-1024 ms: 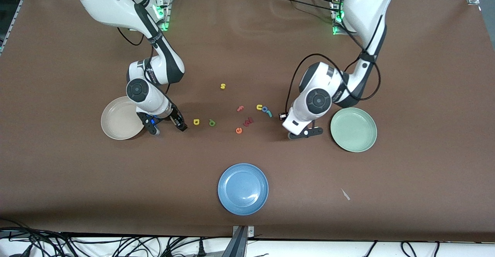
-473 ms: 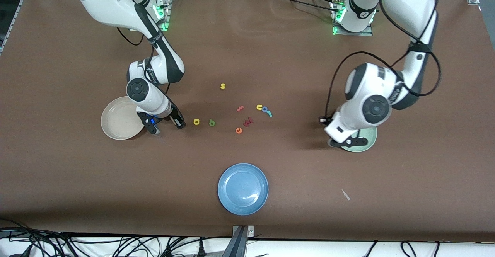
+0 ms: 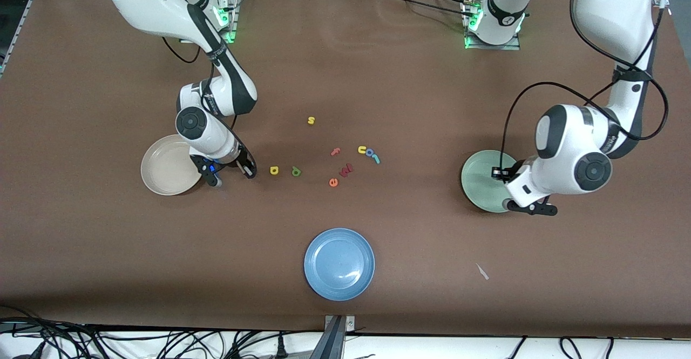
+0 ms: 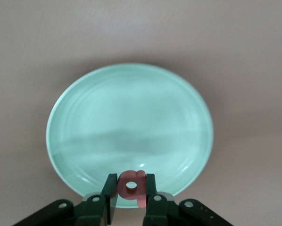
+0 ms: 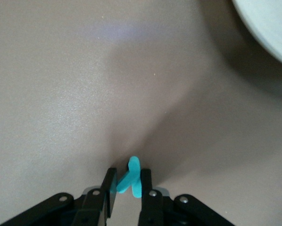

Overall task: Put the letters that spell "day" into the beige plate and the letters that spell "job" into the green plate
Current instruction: 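Place q on green plate while the right gripper places y on white plate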

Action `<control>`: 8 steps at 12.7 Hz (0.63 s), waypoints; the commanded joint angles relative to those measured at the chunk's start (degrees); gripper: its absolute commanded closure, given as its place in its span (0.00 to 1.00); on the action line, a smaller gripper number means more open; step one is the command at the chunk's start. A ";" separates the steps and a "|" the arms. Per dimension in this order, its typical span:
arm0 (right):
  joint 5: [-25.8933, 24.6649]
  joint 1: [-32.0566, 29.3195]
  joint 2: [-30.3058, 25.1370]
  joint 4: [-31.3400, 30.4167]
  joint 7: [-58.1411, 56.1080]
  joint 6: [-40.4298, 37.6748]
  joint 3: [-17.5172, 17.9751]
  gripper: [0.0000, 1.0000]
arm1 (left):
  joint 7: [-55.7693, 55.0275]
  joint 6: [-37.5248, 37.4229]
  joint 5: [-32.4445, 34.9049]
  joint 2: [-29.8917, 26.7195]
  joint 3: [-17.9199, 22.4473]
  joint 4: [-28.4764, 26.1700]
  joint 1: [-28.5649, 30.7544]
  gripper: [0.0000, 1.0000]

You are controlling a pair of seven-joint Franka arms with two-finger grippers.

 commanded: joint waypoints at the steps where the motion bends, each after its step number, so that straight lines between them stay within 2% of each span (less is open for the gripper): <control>1: 0.36 0.50 0.39 -0.76 -0.31 1.72 -0.21 1.00 | 1.21 0.40 1.11 -0.19 -0.65 -2.76 0.10 0.88; 3: 0.10 0.50 -0.22 -0.24 -0.84 1.45 -0.21 1.00 | 1.21 3.37 1.11 -0.27 -0.65 -5.48 0.02 0.88; 5: -0.43 0.33 -3.29 0.11 -6.69 -4.13 -1.35 1.00 | 1.21 8.99 1.11 0.07 -0.65 -8.64 0.02 0.88; 8: -0.34 0.32 -9.18 0.47 -23.20 -16.53 -7.66 1.00 | 1.21 13.58 1.11 1.39 -0.65 -10.41 0.02 0.86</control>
